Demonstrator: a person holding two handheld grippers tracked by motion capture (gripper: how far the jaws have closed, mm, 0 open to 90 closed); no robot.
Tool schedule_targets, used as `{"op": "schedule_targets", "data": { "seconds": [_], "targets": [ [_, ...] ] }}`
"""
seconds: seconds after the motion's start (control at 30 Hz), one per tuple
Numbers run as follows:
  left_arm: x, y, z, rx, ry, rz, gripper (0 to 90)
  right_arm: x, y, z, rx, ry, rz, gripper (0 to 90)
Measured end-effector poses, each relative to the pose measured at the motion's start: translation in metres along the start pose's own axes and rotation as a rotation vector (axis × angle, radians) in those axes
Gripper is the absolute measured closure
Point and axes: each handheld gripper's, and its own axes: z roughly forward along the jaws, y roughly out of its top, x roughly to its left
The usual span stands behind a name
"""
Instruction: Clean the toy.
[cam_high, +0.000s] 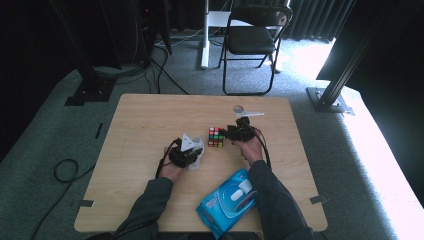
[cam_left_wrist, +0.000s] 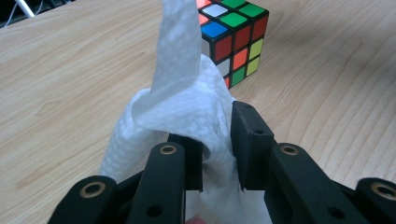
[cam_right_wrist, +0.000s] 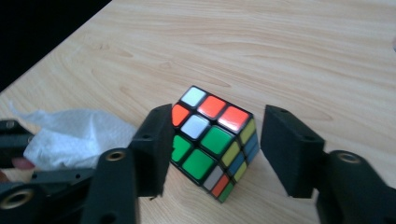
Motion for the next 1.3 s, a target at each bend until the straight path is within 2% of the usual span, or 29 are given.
{"op": "schedule_targets", "data": {
  "seconds": [0.13, 0.2, 0.47, 0.7, 0.77, 0.93, 1.0, 1.13, 1.3],
  "targets": [
    [0.000, 0.001, -0.001, 0.000, 0.000, 0.005, 74.6, 0.004, -0.001, 0.005, 0.018, 0.011, -0.056, 34.3],
    [0.001, 0.001, -0.001, 0.000, 0.000, 0.005, 74.3, 0.007, -0.001, 0.007, 0.024, -0.002, -0.092, 31.9],
    [0.002, 0.001, -0.002, 0.000, 0.001, 0.007, 74.2, 0.014, 0.003, 0.016, 0.048, -0.012, -0.185, 26.4],
    [0.002, 0.002, -0.002, -0.001, 0.000, 0.007, 74.2, 0.011, -0.001, 0.025, 0.062, -0.036, -0.218, 25.8],
    [0.002, 0.002, -0.003, 0.000, 0.000, 0.009, 74.1, 0.010, -0.001, 0.027, 0.061, -0.029, -0.219, 25.3],
    [0.003, 0.002, -0.004, -0.003, 0.003, 0.004, 74.1, 0.010, -0.002, 0.030, 0.061, -0.019, -0.261, 25.5],
    [0.004, 0.002, -0.005, -0.005, 0.005, 0.007, 74.1, 0.011, -0.003, 0.032, 0.064, -0.026, -0.294, 25.3],
    [0.005, 0.002, -0.006, -0.006, 0.008, 0.003, 74.1, 0.011, -0.002, 0.032, 0.063, -0.030, -0.298, 25.3],
    [0.006, 0.001, -0.008, -0.006, 0.010, -0.001, 74.0, 0.010, 0.004, 0.032, 0.060, -0.036, -0.308, 21.3]
  ]
}}
